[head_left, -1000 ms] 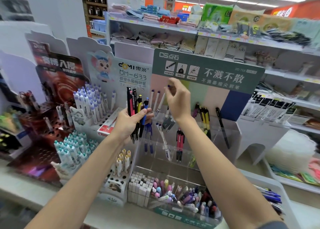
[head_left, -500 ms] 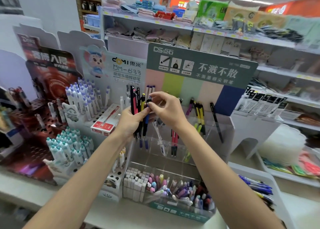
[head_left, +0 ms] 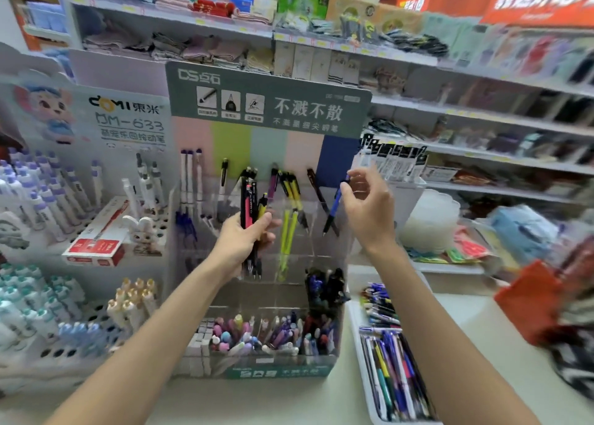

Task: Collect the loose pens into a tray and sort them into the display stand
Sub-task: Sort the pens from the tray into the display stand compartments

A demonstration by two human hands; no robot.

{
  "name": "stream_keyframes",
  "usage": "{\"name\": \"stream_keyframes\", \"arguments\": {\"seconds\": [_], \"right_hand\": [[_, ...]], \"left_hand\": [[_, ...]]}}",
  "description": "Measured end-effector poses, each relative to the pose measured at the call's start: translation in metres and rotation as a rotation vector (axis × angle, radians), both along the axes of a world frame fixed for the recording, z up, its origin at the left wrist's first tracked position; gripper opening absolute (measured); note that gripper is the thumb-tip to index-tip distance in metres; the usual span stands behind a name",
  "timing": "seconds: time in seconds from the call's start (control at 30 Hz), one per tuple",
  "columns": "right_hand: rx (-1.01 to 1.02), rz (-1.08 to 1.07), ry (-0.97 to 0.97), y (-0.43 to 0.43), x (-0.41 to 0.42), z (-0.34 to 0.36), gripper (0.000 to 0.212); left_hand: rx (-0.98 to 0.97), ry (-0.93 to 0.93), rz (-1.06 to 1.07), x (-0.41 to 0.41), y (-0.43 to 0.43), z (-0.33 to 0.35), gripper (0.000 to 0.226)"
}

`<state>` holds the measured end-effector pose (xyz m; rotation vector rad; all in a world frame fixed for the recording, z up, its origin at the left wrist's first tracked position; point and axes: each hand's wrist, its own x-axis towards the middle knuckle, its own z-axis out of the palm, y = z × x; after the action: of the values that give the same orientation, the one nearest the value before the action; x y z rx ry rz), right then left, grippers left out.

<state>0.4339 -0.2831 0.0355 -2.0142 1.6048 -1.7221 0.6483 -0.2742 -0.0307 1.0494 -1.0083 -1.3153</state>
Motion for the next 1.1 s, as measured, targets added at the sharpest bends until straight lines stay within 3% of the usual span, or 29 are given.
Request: {"name": "stream_keyframes", "arguments": {"seconds": [0.2,0.4,0.53,0.7,0.77,0.83,0.93,1.1], "right_hand": [[0.175,-0.025,0.295,0.003,0.001,-0.040,0.011],[0.383,-0.026,0.373,0.005,0.012,-0.059,0.023],[0.174,0.006,0.307,0.004,0.014,-0.049,0.026],[0.364,0.336,-0.002,0.003,0.045,-0.022,0.031],[0.394,0.419,-0.087,0.001,0.055,-0.019,0.024],[0.342,0.421,-0.176,-0.003,0.055,-0.009,0.016],[0.141,0.250,-0.242,-0.016,0.041,0.015,0.014],[-0.135,0.045,-0.146,-0.038,0.031,0.040,0.016]], "left_hand": [[-0.011,-0.023,-0.074,-0.013,0.003,-0.008,0.027],[-0.013,0.065,-0.113,-0.011,0.010,-0.012,0.020],[-0.024,0.056,-0.121,-0.006,0.010,-0.012,0.018],[-0.039,0.039,-0.140,-0.012,0.010,-0.006,0.015],[-0.053,0.025,-0.155,-0.015,0.009,-0.003,0.015],[-0.059,0.036,-0.163,-0.015,0.007,0.000,0.018],[-0.052,0.063,-0.140,-0.006,0.003,0.003,0.025],[-0.046,-0.002,-0.073,0.005,-0.002,0.008,0.024]]}}
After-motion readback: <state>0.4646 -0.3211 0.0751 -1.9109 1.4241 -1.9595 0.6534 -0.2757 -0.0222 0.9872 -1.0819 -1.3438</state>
